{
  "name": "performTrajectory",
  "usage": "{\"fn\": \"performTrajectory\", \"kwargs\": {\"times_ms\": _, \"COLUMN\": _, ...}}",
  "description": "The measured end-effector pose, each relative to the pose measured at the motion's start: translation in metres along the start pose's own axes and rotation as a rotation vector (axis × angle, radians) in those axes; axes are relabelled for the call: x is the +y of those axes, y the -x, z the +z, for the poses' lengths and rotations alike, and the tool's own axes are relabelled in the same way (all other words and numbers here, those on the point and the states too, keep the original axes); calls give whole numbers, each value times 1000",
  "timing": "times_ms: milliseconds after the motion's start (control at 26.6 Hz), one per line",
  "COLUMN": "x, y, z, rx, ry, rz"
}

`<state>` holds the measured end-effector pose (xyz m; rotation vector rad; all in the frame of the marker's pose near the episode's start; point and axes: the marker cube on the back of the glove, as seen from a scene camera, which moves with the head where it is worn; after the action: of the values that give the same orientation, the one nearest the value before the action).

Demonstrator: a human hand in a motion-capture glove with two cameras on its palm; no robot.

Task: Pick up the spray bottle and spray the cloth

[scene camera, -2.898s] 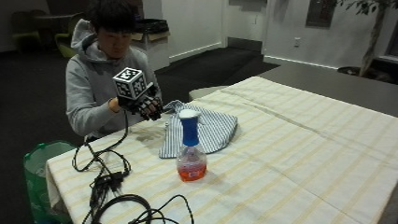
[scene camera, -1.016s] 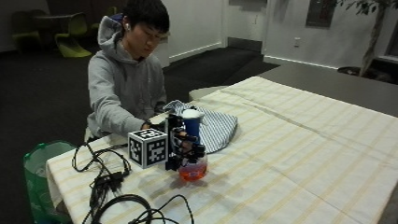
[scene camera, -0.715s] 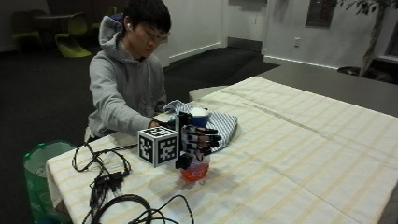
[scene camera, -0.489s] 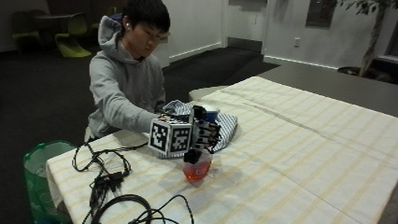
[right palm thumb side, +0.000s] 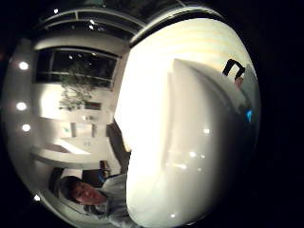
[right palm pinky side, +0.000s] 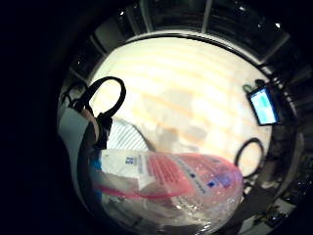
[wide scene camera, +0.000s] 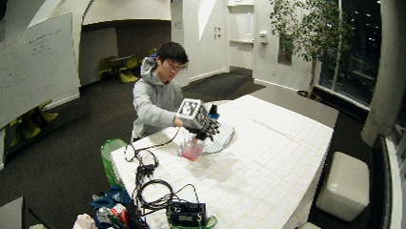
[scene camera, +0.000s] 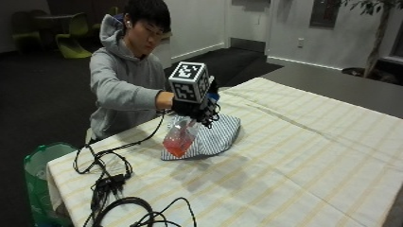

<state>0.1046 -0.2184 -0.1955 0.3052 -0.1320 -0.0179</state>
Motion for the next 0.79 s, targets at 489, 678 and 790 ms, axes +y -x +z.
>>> {"fn": "performTrajectory", "kwargs": {"times_ms": 489, "x": 42, "y": 63, "z": 82, "rx": 517, "ry": 251, "rz": -102}}
{"fn": "performTrajectory", "kwargs": {"times_ms": 678, "x": 59, "y": 64, "z": 111, "rx": 494, "ry": 310, "rz": -138}}
{"fn": "performTrajectory", "kwargs": {"times_ms": 790, "x": 62, "y": 66, "z": 106, "rx": 490, "ry": 299, "rz": -139}}
